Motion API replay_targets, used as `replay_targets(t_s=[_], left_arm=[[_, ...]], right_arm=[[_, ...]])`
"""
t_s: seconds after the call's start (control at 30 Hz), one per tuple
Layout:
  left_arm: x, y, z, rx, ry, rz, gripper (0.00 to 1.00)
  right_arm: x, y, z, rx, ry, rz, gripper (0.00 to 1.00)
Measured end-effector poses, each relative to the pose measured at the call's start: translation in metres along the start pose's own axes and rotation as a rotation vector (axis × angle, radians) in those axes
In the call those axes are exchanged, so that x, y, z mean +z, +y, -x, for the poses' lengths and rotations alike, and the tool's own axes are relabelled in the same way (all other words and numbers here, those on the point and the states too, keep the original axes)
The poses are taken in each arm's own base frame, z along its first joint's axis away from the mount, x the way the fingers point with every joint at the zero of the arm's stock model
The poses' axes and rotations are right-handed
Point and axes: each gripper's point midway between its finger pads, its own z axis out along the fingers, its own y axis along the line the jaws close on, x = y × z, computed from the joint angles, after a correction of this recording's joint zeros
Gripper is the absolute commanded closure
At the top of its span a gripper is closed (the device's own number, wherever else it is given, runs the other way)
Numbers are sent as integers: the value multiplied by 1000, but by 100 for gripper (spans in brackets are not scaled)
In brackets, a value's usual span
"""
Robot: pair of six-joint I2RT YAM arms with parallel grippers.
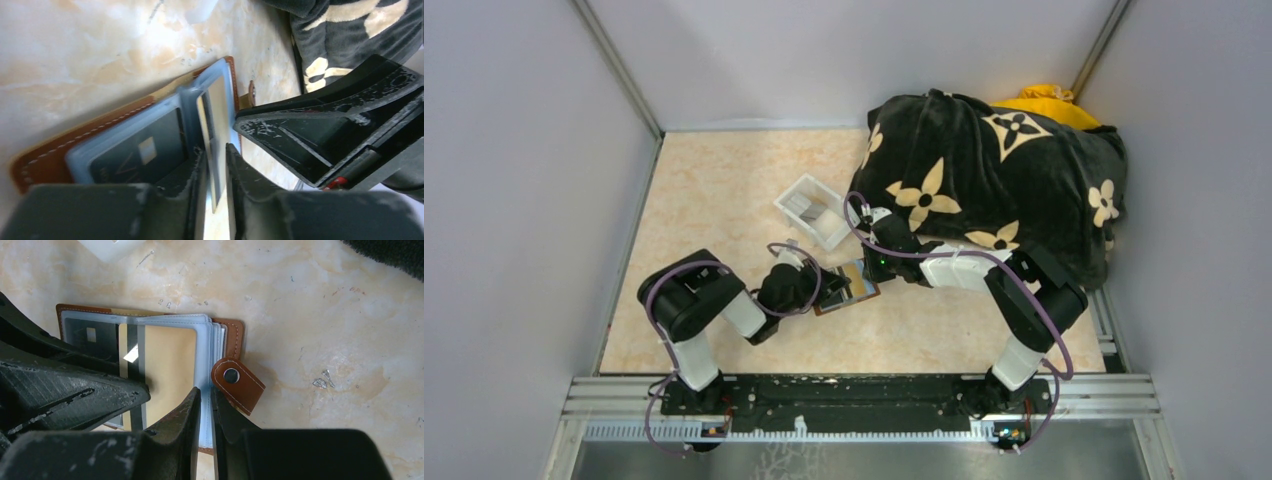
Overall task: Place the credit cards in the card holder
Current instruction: Insert the credit card into the card holder.
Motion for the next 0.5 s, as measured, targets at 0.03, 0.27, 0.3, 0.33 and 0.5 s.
replay_targets(t_s=[0.03, 0.27, 0.3, 0.33, 0.5], left_arm=[[1, -1, -1, 3, 9, 4, 64], [4, -12, -2, 64, 58, 64, 55], [4, -12, -2, 78, 64, 82, 54], [2, -12, 0, 97, 69, 113, 54], [-1, -11, 3, 167, 93, 204, 53]], right_arm=[[0, 0, 0, 0, 0, 0, 86], [0, 0, 0, 0, 0, 0, 86], [0, 0, 0, 0, 0, 0, 86], [0, 0, 0, 0, 0, -1, 86], [0, 0, 0, -1, 0, -1, 86]])
